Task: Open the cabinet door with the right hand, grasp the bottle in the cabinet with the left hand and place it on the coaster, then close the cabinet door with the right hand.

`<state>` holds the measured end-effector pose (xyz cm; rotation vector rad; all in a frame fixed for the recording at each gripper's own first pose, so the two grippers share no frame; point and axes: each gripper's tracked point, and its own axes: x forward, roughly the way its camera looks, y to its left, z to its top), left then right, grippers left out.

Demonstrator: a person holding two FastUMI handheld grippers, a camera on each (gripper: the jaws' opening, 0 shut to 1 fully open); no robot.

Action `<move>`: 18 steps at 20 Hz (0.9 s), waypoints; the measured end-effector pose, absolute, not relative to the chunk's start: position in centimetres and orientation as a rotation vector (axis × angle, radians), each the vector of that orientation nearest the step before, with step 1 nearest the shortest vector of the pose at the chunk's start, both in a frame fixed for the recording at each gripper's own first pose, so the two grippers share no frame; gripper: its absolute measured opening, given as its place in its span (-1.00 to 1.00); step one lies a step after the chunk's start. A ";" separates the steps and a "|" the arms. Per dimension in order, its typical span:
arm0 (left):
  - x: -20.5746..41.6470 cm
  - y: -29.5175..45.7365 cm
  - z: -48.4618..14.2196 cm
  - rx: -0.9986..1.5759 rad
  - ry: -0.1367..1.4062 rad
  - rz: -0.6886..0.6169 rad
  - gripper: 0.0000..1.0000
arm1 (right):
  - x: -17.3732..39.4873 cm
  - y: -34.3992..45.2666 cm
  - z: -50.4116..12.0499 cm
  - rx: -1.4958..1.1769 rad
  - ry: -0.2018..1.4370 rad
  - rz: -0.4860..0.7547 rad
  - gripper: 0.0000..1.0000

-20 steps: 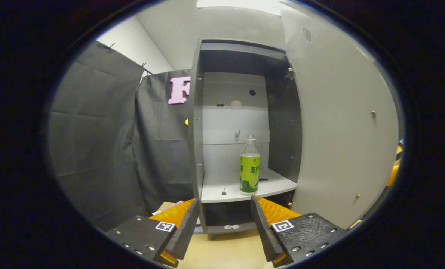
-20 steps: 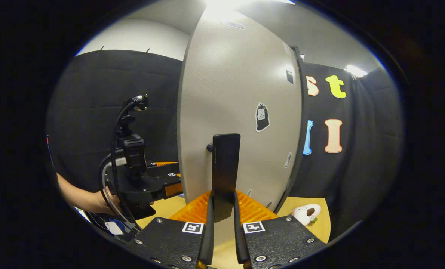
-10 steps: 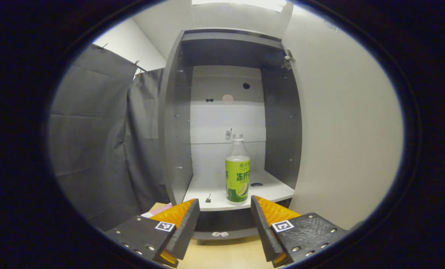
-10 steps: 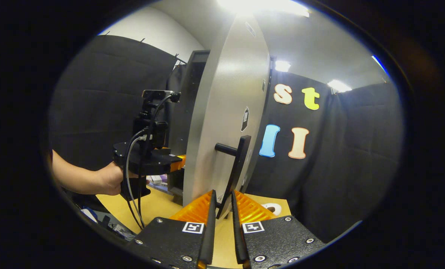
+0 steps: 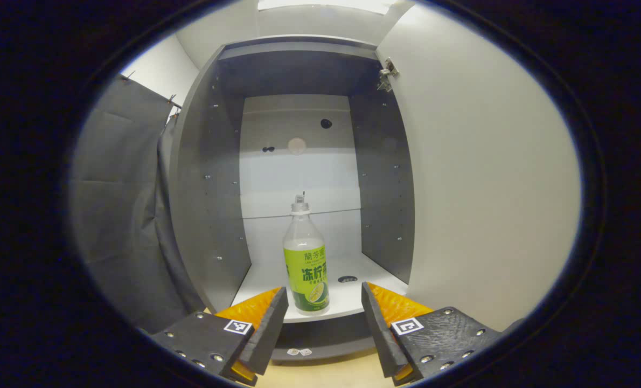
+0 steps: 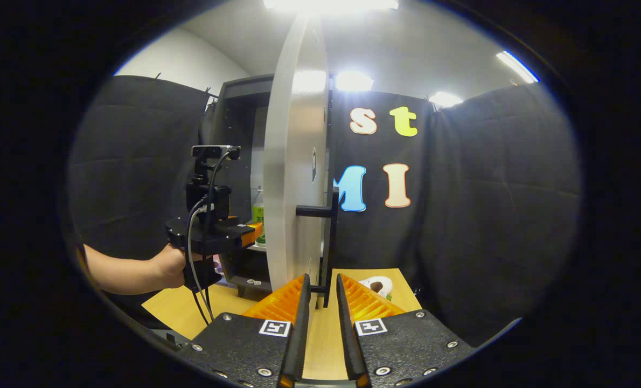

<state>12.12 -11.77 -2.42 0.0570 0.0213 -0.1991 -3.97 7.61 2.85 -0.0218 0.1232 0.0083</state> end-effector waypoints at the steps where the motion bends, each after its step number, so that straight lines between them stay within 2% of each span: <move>1: 12.6 -12.1 -2.5 0.055 0.022 -0.200 0.58 | -4.4 6.9 2.9 -0.003 0.126 -0.023 -0.39; 3: 13.6 -12.4 -2.3 0.062 0.005 -0.190 0.56 | -5.5 5.5 3.1 0.031 0.122 -0.083 -0.22; 5: 14.3 -12.2 -2.3 0.074 -0.010 -0.170 0.60 | -6.5 4.7 3.0 0.075 0.119 -0.115 -0.17; 8: 16.3 -11.4 -2.2 0.080 -0.028 -0.112 0.60 | -7.8 5.3 2.3 0.153 0.144 -0.099 0.36; 10: 17.6 -10.6 -2.1 0.072 -0.033 -0.083 0.56 | -8.6 4.9 2.0 0.130 0.148 -0.127 0.55; 12: 18.9 -9.6 -2.0 0.080 -0.044 -0.054 0.56 | -8.6 4.3 1.3 0.109 0.163 -0.157 0.65; 18: 22.9 -9.8 -2.4 0.077 -0.055 -0.075 0.60 | -8.6 4.6 1.6 0.119 0.154 -0.191 0.66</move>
